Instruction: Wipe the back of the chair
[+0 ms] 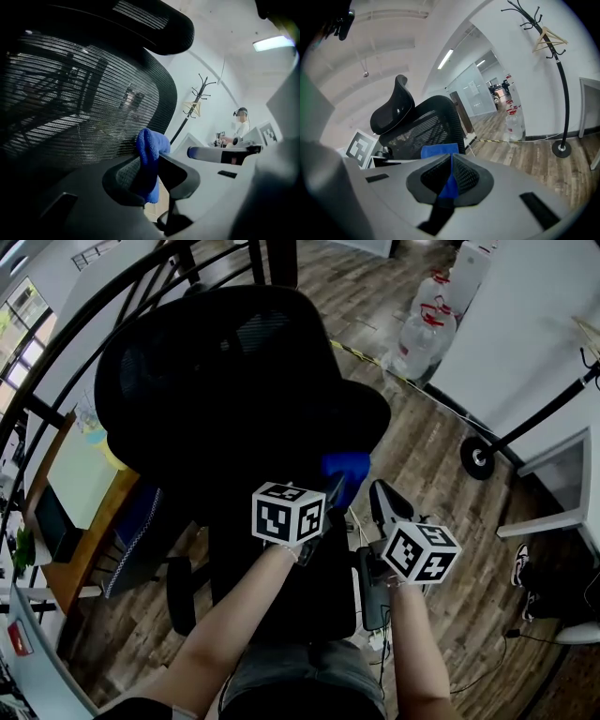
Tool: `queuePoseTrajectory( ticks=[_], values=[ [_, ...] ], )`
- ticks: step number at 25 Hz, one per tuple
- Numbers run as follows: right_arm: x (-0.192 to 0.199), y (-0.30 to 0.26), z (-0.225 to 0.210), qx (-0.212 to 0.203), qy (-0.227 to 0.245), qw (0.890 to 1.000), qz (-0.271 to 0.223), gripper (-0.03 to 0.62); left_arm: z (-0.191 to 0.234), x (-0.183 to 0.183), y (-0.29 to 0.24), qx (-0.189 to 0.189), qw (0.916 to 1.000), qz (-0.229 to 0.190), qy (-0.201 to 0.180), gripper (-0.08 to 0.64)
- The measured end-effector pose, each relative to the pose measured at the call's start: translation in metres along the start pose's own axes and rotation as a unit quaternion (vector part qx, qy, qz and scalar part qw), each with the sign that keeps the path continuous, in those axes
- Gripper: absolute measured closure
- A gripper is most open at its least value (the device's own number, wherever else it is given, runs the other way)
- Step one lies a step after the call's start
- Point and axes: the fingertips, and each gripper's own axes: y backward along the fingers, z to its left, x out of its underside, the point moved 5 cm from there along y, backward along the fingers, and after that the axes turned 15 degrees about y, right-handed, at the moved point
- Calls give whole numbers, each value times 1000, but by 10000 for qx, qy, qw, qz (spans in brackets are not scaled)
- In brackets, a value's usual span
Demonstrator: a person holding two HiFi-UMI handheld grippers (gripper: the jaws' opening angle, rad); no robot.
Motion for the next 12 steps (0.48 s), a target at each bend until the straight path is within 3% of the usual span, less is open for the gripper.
queuePoseTrajectory(
  ticks=[12],
  values=[
    [3, -26, 42, -516, 176, 9983, 199, 561, 32, -8, 37, -232, 9992, -319, 113, 465]
  ],
)
